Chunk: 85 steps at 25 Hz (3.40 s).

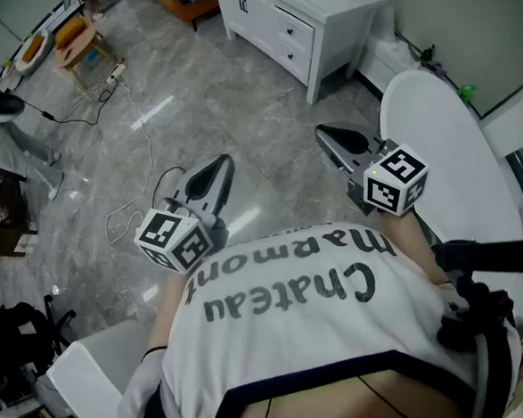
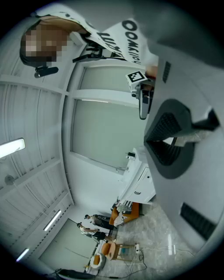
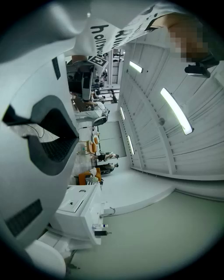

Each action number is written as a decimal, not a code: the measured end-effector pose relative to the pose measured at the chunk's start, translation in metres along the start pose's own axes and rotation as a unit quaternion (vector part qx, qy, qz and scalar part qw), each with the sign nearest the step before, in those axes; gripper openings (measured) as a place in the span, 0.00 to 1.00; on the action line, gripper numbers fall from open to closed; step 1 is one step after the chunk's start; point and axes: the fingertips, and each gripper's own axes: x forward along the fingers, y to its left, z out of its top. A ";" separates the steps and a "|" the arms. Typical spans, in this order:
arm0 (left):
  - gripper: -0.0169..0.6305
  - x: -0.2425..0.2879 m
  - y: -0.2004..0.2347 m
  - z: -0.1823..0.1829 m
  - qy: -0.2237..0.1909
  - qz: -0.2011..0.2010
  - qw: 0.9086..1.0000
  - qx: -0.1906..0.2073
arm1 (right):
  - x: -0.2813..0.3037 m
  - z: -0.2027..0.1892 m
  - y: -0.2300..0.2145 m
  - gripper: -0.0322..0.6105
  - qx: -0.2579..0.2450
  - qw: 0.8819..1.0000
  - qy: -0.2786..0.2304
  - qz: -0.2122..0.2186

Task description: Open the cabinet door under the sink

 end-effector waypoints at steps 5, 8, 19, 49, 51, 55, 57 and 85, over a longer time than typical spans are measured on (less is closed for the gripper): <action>0.04 -0.004 0.012 0.001 -0.001 0.004 1.000 -0.004 | 0.010 0.000 0.004 0.06 -0.004 1.000 0.006 0.003; 0.04 -0.009 0.024 0.004 0.000 0.007 1.000 -0.004 | 0.020 0.002 0.009 0.06 -0.007 1.000 0.008 0.006; 0.04 -0.025 0.079 0.020 0.001 0.008 1.000 0.003 | 0.079 0.015 0.010 0.06 0.037 0.999 -0.013 -0.003; 0.04 0.049 0.224 0.043 -0.004 0.044 0.999 -0.026 | 0.218 0.024 -0.101 0.06 0.044 0.998 0.040 -0.034; 0.04 0.062 0.232 0.051 -0.009 0.048 0.998 -0.028 | 0.226 0.029 -0.116 0.06 0.042 0.998 0.043 -0.031; 0.04 0.091 0.249 0.060 -0.011 0.059 0.998 -0.033 | 0.240 0.038 -0.148 0.06 0.036 0.998 0.046 -0.029; 0.04 0.105 0.258 0.060 -0.010 0.066 0.997 -0.040 | 0.247 0.040 -0.165 0.06 0.031 0.998 0.050 -0.029; 0.04 0.207 0.333 0.066 0.003 0.089 0.993 -0.077 | 0.310 0.029 -0.288 0.06 0.066 0.995 0.070 -0.037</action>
